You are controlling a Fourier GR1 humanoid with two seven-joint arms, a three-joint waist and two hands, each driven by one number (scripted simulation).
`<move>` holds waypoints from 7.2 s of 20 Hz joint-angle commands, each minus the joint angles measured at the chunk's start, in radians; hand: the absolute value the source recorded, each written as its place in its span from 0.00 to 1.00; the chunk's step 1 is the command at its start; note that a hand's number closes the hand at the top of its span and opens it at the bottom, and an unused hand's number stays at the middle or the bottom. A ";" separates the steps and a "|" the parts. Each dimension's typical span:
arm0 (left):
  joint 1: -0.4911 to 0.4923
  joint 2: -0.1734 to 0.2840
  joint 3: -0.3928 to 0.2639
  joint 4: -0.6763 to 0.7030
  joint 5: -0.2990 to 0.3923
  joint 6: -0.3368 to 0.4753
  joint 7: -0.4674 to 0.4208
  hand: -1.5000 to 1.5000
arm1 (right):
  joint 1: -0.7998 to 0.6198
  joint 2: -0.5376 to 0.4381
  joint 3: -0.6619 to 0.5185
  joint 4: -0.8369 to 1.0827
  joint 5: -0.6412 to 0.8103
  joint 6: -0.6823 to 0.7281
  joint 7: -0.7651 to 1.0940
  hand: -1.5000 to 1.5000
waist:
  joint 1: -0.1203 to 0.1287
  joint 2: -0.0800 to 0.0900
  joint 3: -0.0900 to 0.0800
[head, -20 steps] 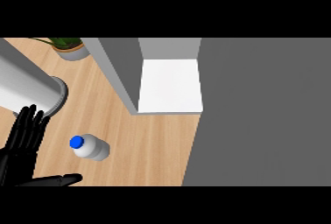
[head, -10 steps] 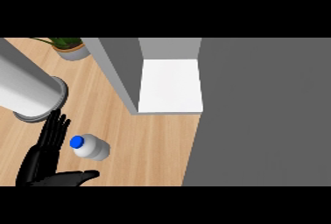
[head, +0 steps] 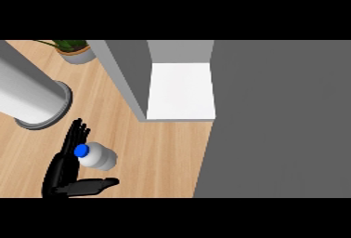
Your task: Pick up the bottled water, place it into the cabinet and close the cabinet
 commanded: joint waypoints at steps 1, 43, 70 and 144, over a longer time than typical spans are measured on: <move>-0.083 0.025 0.047 0.195 0.003 -0.005 -0.104 0.00 | 0.001 -0.010 0.049 -0.120 0.133 -0.022 0.072 0.00 | -0.005 0.000 -0.001; -0.204 0.018 0.064 0.633 0.177 -0.156 -0.452 1.00 | -0.020 -0.095 0.066 -0.070 0.081 -0.104 0.014 0.00 | 0.004 -0.001 0.001; -0.162 -0.006 -0.229 0.161 0.360 0.096 -0.166 1.00 | -0.030 -0.096 0.143 -0.068 0.146 -0.148 0.033 0.00 | 0.003 -0.001 0.001; -1.232 -0.006 -0.266 1.369 0.238 0.865 -0.221 0.00 | 0.004 -0.213 0.088 -0.075 -0.046 -0.146 -0.121 0.00 | -0.074 0.026 0.000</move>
